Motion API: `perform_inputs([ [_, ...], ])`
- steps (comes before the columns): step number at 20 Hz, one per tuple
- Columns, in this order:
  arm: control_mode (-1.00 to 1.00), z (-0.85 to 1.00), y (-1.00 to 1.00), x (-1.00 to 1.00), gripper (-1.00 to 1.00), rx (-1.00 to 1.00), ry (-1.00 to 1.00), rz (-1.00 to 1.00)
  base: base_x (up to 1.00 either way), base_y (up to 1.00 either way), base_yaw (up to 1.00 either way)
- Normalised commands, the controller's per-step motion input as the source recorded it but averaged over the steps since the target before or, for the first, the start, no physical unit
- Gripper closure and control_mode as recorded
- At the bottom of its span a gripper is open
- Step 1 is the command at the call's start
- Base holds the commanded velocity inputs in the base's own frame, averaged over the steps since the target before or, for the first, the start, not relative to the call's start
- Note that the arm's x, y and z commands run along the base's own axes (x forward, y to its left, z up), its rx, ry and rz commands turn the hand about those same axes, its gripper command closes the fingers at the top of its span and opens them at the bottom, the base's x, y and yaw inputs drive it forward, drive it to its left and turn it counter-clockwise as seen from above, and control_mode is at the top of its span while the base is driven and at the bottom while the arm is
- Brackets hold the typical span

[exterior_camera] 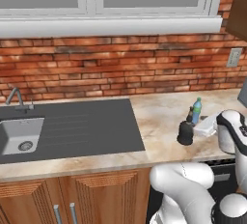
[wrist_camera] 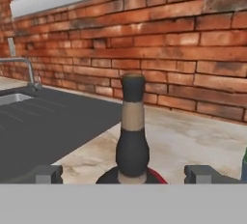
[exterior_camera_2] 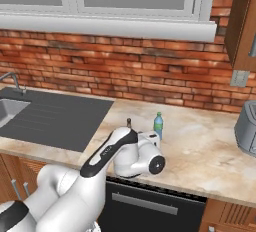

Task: Place the drinks on the dining counter in a tight cluster.

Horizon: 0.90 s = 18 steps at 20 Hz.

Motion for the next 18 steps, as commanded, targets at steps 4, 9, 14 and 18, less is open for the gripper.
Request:
perform_inputs([
  [4, -1.00, -0.05, 0.01, 0.32, -1.00, 0.00, 0.00, 0.00, 0.00, 0.00, 0.00],
  [9, -1.00, -0.14, 0.02, 0.29, -1.00, 0.00, 0.00, 0.00, 0.00, 0.00, 0.00],
  [14, -1.00, -0.17, 0.06, 0.21, -1.00, 0.00, 0.00, 0.00, 0.00, 0.00, 0.00],
  [18, -1.00, -0.10, 0.01, 0.25, -1.00, 0.00, 0.00, 0.00, 0.00, 0.00, 0.00],
])
